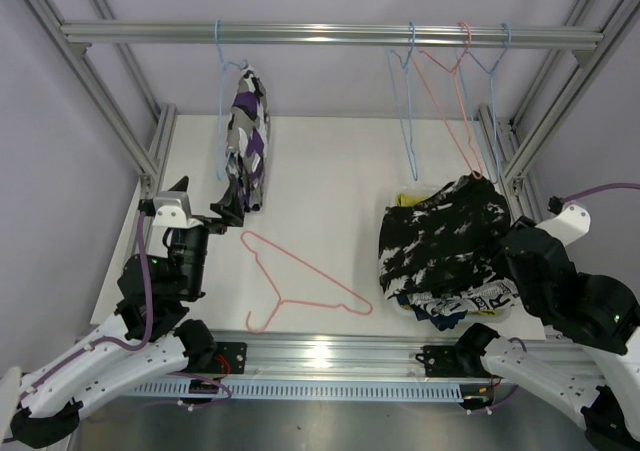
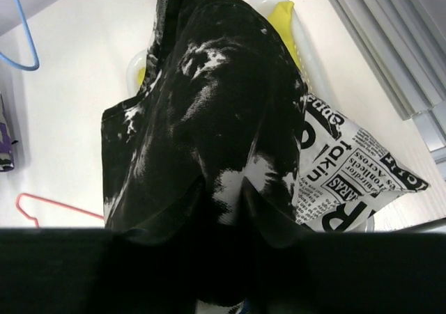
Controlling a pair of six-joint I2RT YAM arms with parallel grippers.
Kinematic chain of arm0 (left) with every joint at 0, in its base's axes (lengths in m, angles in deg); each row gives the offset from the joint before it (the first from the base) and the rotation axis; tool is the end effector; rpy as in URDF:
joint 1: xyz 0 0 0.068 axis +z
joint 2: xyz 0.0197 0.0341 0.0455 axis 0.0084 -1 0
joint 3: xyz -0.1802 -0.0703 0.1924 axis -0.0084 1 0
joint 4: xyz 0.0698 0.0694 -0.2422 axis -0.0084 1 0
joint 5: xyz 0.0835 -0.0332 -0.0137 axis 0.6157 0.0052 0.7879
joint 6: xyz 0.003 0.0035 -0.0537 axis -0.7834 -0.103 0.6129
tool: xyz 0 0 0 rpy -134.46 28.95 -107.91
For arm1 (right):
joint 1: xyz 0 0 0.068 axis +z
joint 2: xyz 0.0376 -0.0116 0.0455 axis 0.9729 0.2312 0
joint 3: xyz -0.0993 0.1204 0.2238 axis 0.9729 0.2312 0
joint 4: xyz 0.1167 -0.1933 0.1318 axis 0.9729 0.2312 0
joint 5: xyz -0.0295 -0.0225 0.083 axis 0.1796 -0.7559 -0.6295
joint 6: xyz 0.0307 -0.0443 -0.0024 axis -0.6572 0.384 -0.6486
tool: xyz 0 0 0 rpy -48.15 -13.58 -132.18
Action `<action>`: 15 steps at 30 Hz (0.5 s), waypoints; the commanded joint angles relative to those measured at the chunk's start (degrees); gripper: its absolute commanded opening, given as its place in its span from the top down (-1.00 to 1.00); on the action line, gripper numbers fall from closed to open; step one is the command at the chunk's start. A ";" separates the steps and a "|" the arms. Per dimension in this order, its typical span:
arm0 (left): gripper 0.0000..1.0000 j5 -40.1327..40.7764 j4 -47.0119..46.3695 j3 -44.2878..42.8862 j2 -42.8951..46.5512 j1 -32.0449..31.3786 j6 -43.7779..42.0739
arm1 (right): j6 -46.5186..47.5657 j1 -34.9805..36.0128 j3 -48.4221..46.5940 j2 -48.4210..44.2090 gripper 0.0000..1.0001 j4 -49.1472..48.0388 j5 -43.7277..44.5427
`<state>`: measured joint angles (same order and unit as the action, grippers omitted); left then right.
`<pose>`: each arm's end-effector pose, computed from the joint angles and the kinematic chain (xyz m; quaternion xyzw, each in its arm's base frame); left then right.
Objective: Remove the trousers from the hanger
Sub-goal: Place the trousers in the bin.
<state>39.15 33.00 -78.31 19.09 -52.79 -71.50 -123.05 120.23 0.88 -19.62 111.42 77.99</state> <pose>0.0849 -0.0687 0.3813 0.0010 0.5848 -0.0619 0.8088 0.0522 0.0153 0.4051 0.1968 0.8356 0.0359 0.5117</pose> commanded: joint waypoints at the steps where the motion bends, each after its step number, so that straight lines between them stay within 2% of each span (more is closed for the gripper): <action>1: -0.99 -0.92 -0.50 -2.36 -0.42 0.46 1.34 | 0.85 -1.67 -0.43 -1.41 0.33 8.93 -0.98; 2: -0.99 -0.92 -0.41 -2.28 -0.42 0.46 1.43 | 0.33 -1.76 -0.43 -1.93 0.18 8.93 -2.11; 3: -0.99 -1.00 -0.41 -2.45 -0.33 0.46 1.43 | 0.15 -1.93 -0.60 -2.81 -0.07 9.02 -2.56; 6: -0.99 -1.18 -0.06 -2.54 -0.60 0.46 1.69 | 0.76 -2.72 -2.79 -3.17 -0.35 9.02 -3.35; 15: -0.99 -1.01 0.38 -2.80 -1.21 0.46 1.69 | 6.03 -5.54 -13.78 2.27 -0.44 8.23 -5.81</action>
<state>39.02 33.79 -78.66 18.41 -52.79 -70.87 -119.90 115.05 -9.85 -20.08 111.68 74.12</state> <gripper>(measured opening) 0.994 0.718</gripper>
